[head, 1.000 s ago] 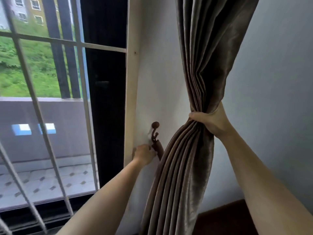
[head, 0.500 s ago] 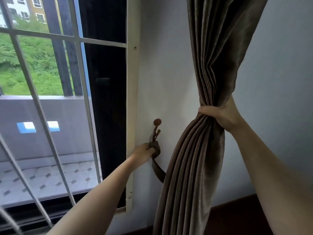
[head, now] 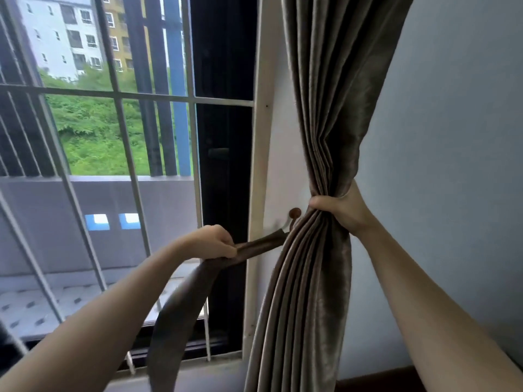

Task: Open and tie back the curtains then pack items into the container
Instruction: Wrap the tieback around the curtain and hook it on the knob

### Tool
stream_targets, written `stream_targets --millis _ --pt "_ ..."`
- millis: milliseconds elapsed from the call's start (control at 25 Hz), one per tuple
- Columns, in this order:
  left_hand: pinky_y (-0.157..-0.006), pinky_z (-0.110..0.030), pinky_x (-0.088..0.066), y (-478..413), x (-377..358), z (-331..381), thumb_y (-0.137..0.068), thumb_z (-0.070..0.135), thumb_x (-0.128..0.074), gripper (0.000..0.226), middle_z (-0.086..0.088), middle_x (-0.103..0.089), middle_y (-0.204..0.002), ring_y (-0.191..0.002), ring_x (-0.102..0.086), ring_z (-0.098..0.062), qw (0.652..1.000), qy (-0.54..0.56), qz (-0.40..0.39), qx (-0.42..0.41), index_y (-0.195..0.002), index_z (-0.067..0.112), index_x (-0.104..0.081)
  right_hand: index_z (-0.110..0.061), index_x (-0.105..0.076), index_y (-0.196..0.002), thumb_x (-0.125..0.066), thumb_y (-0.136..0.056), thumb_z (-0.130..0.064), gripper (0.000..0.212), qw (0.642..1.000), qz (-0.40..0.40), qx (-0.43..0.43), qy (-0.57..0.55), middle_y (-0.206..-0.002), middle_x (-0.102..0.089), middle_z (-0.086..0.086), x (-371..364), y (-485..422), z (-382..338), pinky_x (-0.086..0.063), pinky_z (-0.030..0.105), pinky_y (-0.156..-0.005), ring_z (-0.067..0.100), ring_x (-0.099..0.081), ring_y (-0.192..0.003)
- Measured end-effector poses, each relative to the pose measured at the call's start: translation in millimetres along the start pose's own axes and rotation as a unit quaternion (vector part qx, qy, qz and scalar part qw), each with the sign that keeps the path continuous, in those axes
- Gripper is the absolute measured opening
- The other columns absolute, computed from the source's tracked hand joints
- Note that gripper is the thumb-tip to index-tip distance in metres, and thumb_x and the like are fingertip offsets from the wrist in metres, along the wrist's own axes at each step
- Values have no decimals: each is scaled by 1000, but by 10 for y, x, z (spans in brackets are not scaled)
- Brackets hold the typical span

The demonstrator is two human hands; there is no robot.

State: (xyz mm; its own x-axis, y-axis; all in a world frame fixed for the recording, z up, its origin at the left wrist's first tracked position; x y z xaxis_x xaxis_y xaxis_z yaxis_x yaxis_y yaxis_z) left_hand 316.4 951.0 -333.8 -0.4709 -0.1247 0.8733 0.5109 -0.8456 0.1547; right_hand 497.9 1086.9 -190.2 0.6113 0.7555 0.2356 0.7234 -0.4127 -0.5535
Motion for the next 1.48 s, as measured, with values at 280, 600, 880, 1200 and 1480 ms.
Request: stream_targets --millis 280,600,880,1200,1480 --pt "-68 -31 -50 66 167 43 -88 38 -54 26 -4 -60 -85 -75 -57 -18 994 -25 105 -26 -102 16 -50 -10 -59 -89 -71 -57 -21 35 1000 -19 -10 -9 -83 -61 6 -534 -139 187 -54 35 -74 27 -63 -81" --pt "-74 -32 -51 57 357 -433 -91 7 -52 15 -11 -61 -99 -83 -58 -24 956 -122 268 -9 -103 6 -62 -8 -57 -97 -70 -55 -30 49 999 -16 -35 18 -88 -60 7 -503 -129 227 -54 34 -76 28 -62 -87" --pt "-79 -37 -54 121 466 -605 -88 0 -49 25 -13 -66 -101 -89 -61 -28 958 -62 278 39 -108 7 -63 -13 -58 -89 -70 -61 -21 31 998 -31 -52 10 -84 -59 4 -432 -107 253 -52 28 -73 23 -62 -85" --pt "-64 -22 -45 719 421 72 -75 -8 -40 36 -5 -62 -80 -78 -56 -15 993 91 77 14 -81 11 -70 1 -53 -113 -74 -59 -23 63 997 -14 -60 52 -101 -61 12 -738 -206 265 -56 43 -85 26 -63 -95" --pt "-68 -27 -47 807 -52 467 -52 11 -53 7 -3 -58 -82 -81 -54 -17 903 423 64 -43 -50 16 -59 -16 -36 -135 -79 -62 -22 85 994 35 -86 51 -127 -52 5 -930 -212 203 -50 38 -96 20 -55 -113"
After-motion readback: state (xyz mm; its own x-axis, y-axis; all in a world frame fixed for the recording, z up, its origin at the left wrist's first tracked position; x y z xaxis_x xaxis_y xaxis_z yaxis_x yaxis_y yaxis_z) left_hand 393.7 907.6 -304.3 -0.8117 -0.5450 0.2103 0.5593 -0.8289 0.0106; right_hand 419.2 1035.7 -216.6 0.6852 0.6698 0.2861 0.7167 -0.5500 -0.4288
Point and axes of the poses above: each hand's wrist, its own y-axis away from the middle knuckle, its own x-axis out of the back of the hand, z = x × y, the point moved 10 cm from there along -y, towards the middle knuckle
